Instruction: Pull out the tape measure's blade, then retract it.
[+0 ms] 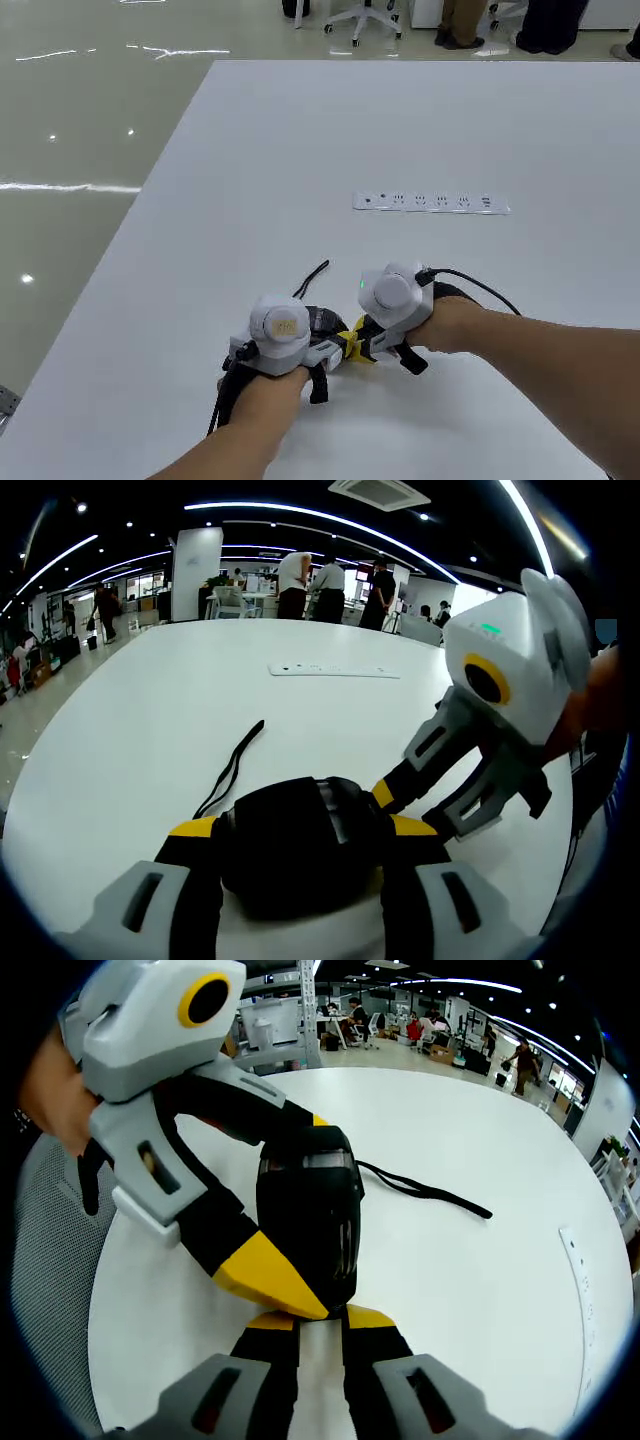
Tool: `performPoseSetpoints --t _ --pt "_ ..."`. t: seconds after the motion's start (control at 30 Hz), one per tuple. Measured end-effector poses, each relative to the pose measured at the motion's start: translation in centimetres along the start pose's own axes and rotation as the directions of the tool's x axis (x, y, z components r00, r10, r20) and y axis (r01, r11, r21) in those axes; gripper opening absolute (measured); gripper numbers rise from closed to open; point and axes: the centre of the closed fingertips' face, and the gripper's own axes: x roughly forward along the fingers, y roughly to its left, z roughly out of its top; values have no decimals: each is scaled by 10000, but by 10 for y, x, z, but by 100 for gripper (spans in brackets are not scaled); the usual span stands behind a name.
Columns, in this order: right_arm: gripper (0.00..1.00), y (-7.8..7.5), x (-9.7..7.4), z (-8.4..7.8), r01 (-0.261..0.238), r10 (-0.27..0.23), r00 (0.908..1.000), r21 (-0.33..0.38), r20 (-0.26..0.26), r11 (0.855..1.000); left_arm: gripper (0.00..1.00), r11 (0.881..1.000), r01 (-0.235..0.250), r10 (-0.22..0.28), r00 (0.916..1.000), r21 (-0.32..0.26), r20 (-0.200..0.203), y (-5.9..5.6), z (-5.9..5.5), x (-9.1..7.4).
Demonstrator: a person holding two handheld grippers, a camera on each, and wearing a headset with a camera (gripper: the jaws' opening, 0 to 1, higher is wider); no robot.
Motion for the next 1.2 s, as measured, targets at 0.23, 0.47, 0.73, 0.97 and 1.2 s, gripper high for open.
performPoseSetpoints --t 0.23,0.47,0.73,0.97,1.2 --pt "16 1 -1 0 -4 4 10000 -51 20 10000 61 10000 0 0 10000 13 17 0 0 0" --pt "16 1 -3 0 29 -29 9996 5 289 10000 61 10000 21 -21 10000 -7 -25 0 0 0" --pt "21 4 -7 -1 24 -81 9983 970 584 9953 63 9985 543 -540 9979 63 -347 -3 0 -6" --pt "33 2 -19 -10 176 -282 9967 1380 756 9903 69 9954 922 -924 9957 -251 -67 9 9 -16" --pt "44 4 -41 -13 423 -590 9921 1468 1110 9883 93 9873 1589 -1591 9868 93 294 13 14 -37"
